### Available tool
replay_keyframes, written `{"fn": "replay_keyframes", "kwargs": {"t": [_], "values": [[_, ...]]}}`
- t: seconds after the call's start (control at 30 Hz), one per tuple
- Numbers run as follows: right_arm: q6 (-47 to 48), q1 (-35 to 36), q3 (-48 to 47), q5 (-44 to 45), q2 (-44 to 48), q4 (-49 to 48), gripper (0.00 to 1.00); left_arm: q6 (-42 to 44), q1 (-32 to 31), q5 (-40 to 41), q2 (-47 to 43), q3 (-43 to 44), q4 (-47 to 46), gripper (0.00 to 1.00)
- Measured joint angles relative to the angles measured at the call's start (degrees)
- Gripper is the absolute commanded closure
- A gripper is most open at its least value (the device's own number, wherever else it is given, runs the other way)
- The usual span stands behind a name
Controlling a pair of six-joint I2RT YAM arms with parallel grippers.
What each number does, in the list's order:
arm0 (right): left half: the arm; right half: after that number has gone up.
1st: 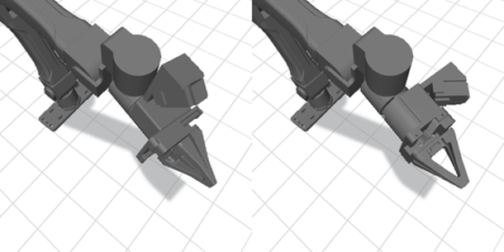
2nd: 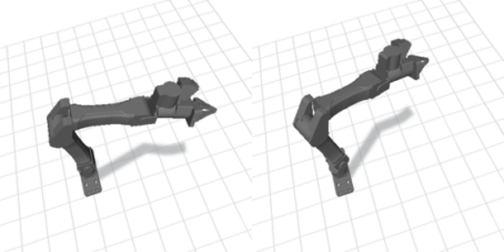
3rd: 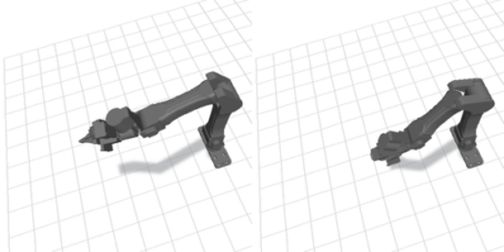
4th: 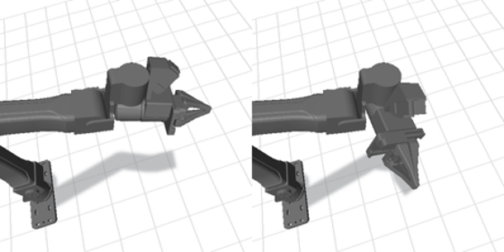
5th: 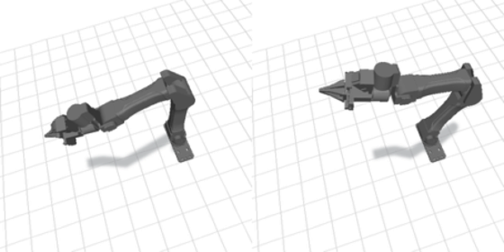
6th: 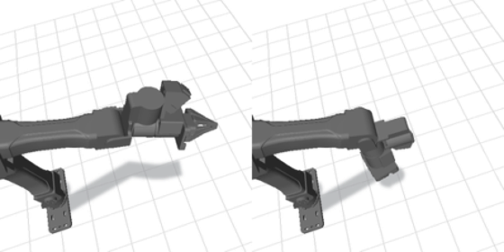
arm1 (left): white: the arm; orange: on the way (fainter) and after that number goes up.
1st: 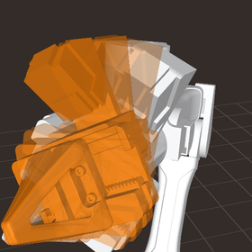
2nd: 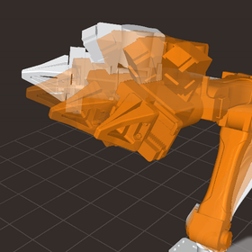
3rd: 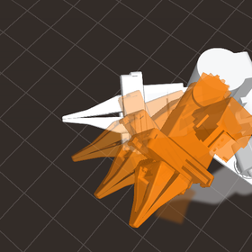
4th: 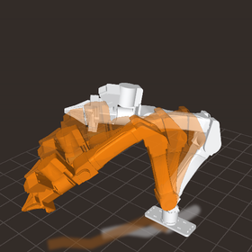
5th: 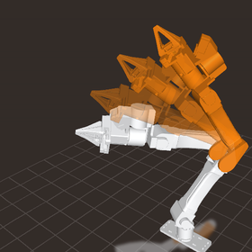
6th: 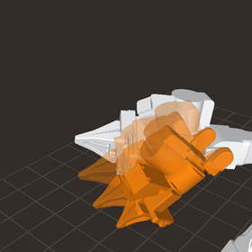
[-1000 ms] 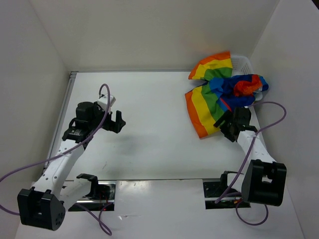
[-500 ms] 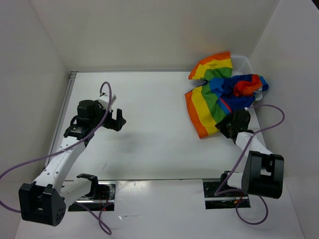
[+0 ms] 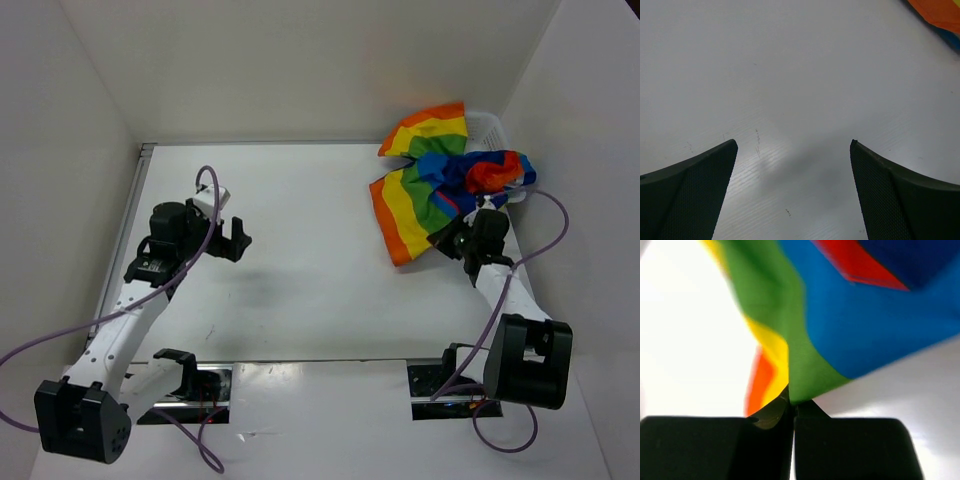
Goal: Fold and stack the shorts
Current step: Grab the shorts from the pile, then flatten the shorts out
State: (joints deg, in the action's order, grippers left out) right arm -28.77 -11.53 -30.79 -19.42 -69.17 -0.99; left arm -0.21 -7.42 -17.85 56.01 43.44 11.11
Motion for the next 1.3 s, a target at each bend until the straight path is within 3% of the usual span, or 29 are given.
{"fn": "replay_keyframes", "kwargs": {"t": [0.47, 0.77, 0.93, 1.07, 1.1, 1.2, 1.3], "values": [[11.9, 5.7, -33.6, -5.2, 2.1, 3.5, 1.00, 0.0, 0.0, 0.0, -5.5, -1.9, -2.8, 0.00], [15.9, 11.4, -68.0, -9.2, -12.2, 5.0, 1.00, 0.0, 0.0, 1.4, -6.4, -1.9, -4.4, 0.00], [16.9, 16.5, -77.9, -12.7, -17.0, 6.0, 0.99, 0.0, 1.5, 2.2, -6.4, -0.6, -3.8, 0.00], [20.5, 24.8, -80.5, -12.0, -19.8, 10.7, 0.63, 0.0, 3.7, 2.9, -6.5, 1.4, -3.8, 0.00], [21.9, 27.9, -80.5, -11.8, -20.5, 12.7, 0.41, 0.0, 4.4, 3.0, -6.5, 2.0, -3.7, 0.00], [25.9, 36.0, -79.4, -11.4, -23.3, 17.6, 0.17, 0.0, 6.4, 3.0, -6.5, 3.8, -3.4, 0.00], [27.8, 40.3, -75.3, -13.0, -25.2, 22.3, 0.09, 0.0, 7.8, 3.0, -6.8, 5.0, -2.7, 0.00]]}}
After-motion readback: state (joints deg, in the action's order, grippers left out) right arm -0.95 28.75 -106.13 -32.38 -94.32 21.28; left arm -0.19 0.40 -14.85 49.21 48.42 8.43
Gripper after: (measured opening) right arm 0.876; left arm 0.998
